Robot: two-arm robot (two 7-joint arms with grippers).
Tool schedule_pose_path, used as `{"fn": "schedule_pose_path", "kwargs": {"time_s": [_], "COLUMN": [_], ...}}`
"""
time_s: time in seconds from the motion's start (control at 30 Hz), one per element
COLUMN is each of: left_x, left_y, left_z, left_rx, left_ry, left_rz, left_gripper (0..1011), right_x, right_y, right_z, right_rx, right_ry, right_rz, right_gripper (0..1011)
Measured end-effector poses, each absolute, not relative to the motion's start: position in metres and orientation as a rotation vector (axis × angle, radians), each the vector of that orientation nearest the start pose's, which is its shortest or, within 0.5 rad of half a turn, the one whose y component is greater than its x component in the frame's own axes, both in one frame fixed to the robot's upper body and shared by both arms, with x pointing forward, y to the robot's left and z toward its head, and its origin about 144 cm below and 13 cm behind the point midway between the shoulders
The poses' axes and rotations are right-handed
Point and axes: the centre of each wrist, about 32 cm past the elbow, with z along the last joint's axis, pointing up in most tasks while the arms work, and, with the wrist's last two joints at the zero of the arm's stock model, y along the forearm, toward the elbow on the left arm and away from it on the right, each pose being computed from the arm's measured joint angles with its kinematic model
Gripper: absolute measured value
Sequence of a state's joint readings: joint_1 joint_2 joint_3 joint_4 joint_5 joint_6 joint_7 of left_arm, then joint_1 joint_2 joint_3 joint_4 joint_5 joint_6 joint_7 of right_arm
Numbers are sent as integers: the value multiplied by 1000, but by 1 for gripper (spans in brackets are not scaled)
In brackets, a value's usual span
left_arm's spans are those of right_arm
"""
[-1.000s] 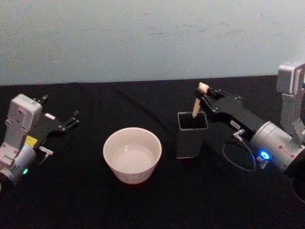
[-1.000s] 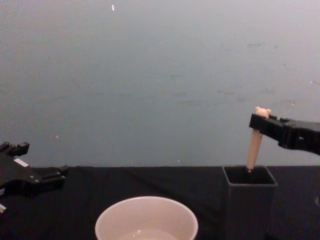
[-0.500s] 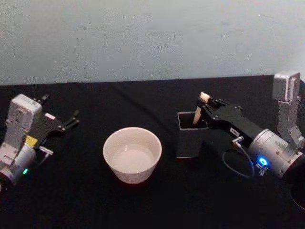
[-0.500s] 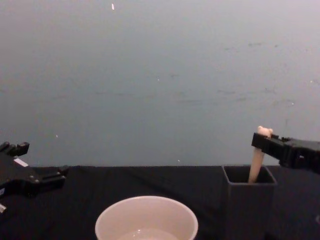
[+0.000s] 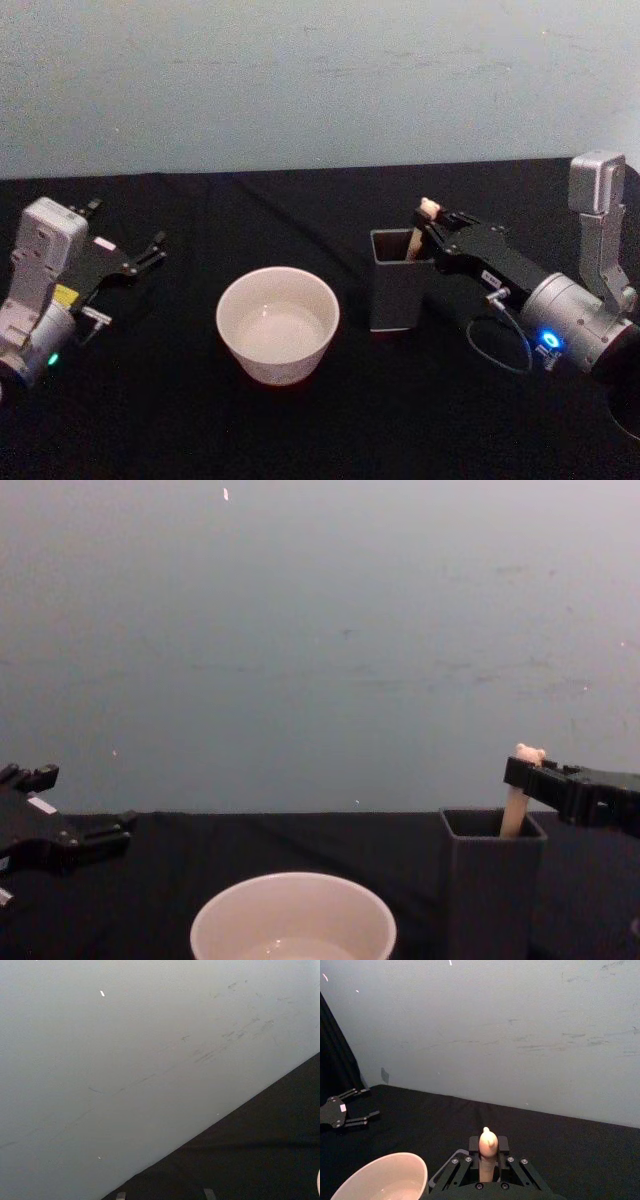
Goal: Pick up the stirring spoon with one hand, stir inside the cup, then place it back in its original position.
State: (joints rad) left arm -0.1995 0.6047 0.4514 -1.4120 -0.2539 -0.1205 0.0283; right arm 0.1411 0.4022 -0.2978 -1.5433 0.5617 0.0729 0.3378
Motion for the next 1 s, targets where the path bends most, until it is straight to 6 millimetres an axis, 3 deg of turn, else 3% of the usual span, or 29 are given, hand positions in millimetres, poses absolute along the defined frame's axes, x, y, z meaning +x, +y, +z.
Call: {"fn": "schedule_pose_path", "kwargs": {"time_s": [0.7, 0.83, 0.97, 1.0], "left_x": [489, 489, 489, 489], "left_y": [310, 310, 310, 310], "left_z": [1140, 1140, 1140, 1140], "left_rx": [304, 304, 305, 305], "left_ry": [-285, -285, -285, -285], "left_rz": [1248, 1248, 1248, 1248], "left_gripper": [1001, 1001, 1001, 1001], "right_x": [487, 487, 487, 487], "right_y": [-259, -259, -259, -259], "right_z": [1167, 1167, 1167, 1167], "right_rx": [47, 47, 48, 48], "right_ry": [157, 157, 156, 156], "right_rz": [-964, -964, -964, -964], "right_gripper": [215, 278, 443, 443]}}
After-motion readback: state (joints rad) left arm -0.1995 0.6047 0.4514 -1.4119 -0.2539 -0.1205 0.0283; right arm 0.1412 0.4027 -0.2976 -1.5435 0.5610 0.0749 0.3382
